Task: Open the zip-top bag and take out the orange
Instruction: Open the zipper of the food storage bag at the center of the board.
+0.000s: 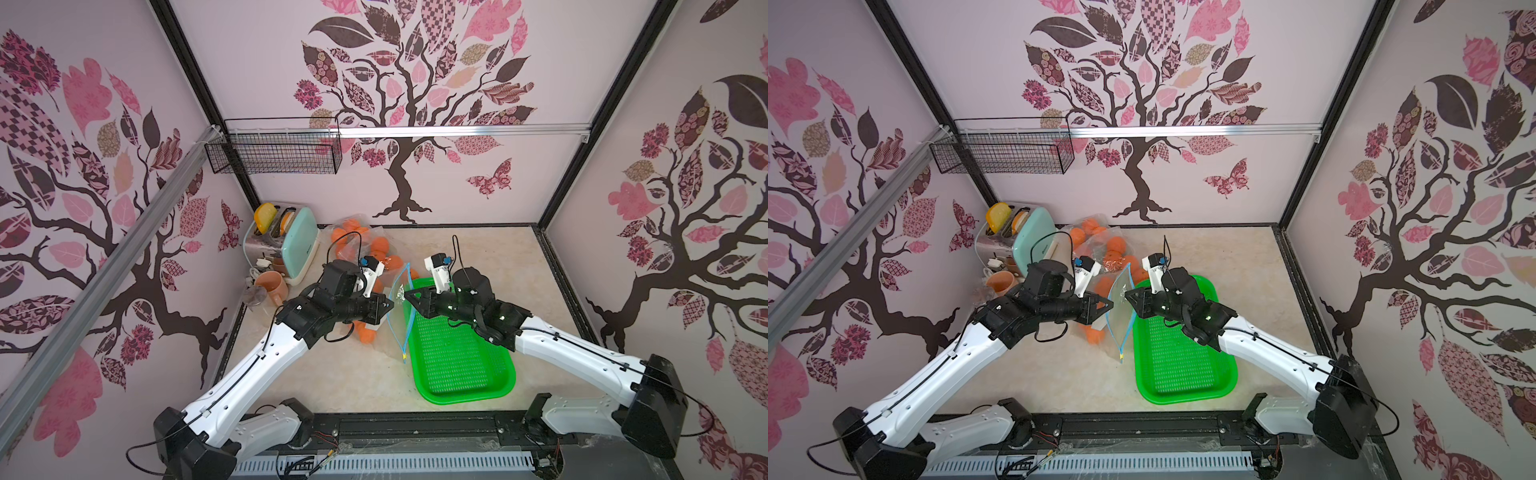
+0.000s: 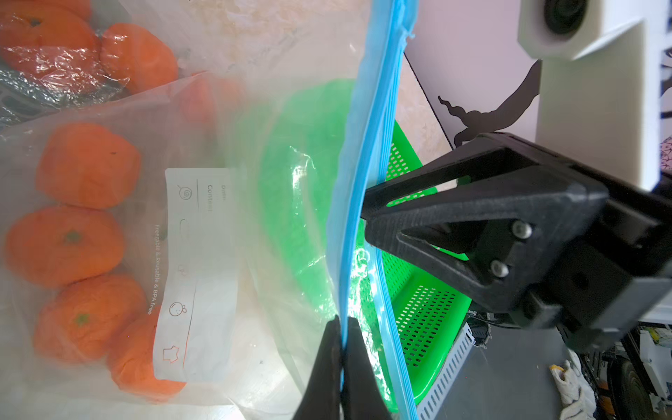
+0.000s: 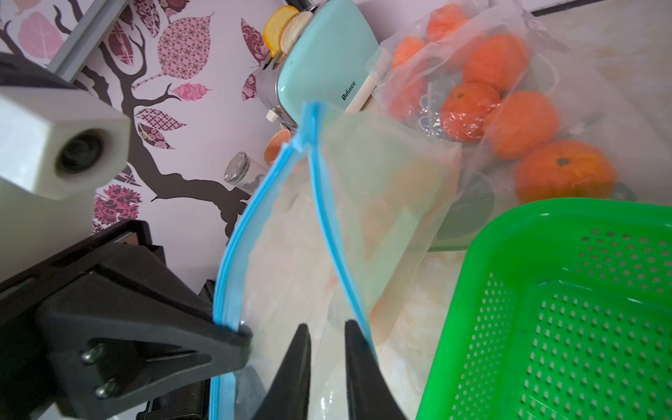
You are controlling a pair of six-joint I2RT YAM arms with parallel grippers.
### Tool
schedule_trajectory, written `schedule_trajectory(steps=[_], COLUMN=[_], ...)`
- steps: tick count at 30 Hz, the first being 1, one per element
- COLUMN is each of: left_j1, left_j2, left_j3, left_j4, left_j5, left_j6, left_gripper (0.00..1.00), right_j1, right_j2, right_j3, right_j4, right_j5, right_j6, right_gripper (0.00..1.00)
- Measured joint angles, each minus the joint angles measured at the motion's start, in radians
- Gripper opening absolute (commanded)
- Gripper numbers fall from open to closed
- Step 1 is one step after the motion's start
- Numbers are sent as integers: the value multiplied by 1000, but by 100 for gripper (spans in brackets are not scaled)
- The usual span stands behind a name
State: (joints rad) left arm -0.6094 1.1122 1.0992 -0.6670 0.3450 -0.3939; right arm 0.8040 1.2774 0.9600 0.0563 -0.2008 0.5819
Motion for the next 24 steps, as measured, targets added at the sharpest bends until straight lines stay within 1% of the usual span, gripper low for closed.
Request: schedule_trajectory(steps=[6,10,12,13,14,16,18,20,21,23,24], left_j1=[0,0,0,0,0,0,10,51,84,175,213], left_j2=[0,3,3,3,3,3,-3,-21,-33,-65,-77], left_j3=[0,0,0,0,0,0,-3,-19,-31,-81,-108], left_j4=[16,27,31,31,31,30,28,25,25,47,62], left_j5=[0,0,0,-1,-5,-29,-61,-113,-142,-186,-206], left_j6=[-3,-8,-10,-13,-16,-28,-34,-38,-47,-58,-60], left_gripper=[0,0,0,4,20,39,53,65,69,70,73], right_j1=[1,1,1,1,1,1,1,1,1,0,0], right_j2=[64,129,146,150,152,155,155,155,155,152,151], right_j3=[6,6,3,-4,-10,-20,-35,-51,-59,-84,-98], right_j4=[25,12,10,14,15,19,26,36,41,64,74], right_j5=[-44,-23,-5,3,9,23,38,52,57,60,60], right_j6=[5,-5,-11,-19,-26,-45,-61,-75,-81,-94,-101], right_gripper=[20,20,16,16,17,17,17,17,17,17,17])
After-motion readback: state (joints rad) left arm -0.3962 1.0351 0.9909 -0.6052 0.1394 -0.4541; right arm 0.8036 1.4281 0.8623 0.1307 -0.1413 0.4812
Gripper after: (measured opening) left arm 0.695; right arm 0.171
